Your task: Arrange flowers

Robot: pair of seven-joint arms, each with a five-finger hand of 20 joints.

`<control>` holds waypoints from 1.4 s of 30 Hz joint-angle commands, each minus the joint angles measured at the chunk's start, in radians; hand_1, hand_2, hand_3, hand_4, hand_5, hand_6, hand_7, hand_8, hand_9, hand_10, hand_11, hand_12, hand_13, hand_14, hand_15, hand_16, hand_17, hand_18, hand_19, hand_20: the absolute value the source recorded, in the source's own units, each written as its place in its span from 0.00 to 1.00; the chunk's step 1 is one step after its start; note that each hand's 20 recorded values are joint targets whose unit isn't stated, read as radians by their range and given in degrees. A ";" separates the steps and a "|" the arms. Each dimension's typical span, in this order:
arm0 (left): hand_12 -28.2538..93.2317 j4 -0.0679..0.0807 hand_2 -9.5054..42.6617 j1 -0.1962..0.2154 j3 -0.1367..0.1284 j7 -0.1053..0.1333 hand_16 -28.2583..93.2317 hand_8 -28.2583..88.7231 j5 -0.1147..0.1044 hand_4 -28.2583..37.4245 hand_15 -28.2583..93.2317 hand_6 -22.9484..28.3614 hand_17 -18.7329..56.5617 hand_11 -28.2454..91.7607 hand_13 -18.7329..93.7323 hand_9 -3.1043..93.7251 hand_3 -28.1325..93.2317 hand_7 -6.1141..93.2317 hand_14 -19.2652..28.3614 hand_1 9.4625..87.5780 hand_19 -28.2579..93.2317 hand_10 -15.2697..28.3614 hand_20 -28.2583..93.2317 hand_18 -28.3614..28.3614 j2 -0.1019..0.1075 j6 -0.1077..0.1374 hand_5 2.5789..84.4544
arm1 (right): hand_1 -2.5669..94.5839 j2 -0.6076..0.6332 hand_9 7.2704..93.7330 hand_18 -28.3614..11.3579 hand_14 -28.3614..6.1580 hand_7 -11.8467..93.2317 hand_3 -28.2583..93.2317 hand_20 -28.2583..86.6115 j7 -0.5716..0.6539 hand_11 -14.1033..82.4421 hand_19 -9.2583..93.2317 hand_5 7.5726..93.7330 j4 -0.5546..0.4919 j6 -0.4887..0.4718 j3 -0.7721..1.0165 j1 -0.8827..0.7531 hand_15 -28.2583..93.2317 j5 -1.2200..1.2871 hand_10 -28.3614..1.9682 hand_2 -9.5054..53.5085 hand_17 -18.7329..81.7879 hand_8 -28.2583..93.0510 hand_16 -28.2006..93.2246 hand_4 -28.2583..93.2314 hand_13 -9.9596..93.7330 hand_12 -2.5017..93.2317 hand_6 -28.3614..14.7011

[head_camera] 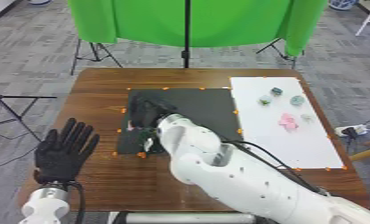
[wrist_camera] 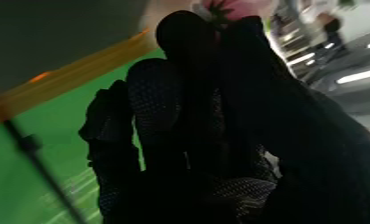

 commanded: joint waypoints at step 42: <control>0.34 -0.010 0.57 0.043 -0.039 0.002 0.20 0.18 -0.011 0.00 0.50 0.60 0.20 0.38 0.44 0.43 0.85 0.17 0.69 0.24 0.48 0.68 0.37 0.75 -0.052 -0.005 0.54 | 0.52 0.288 0.57 0.08 0.29 0.21 0.88 0.57 0.179 0.32 0.89 0.56 -0.197 0.004 0.472 -0.277 0.79 -0.083 0.30 0.00 0.43 0.15 0.43 0.00 0.58 0.20 0.49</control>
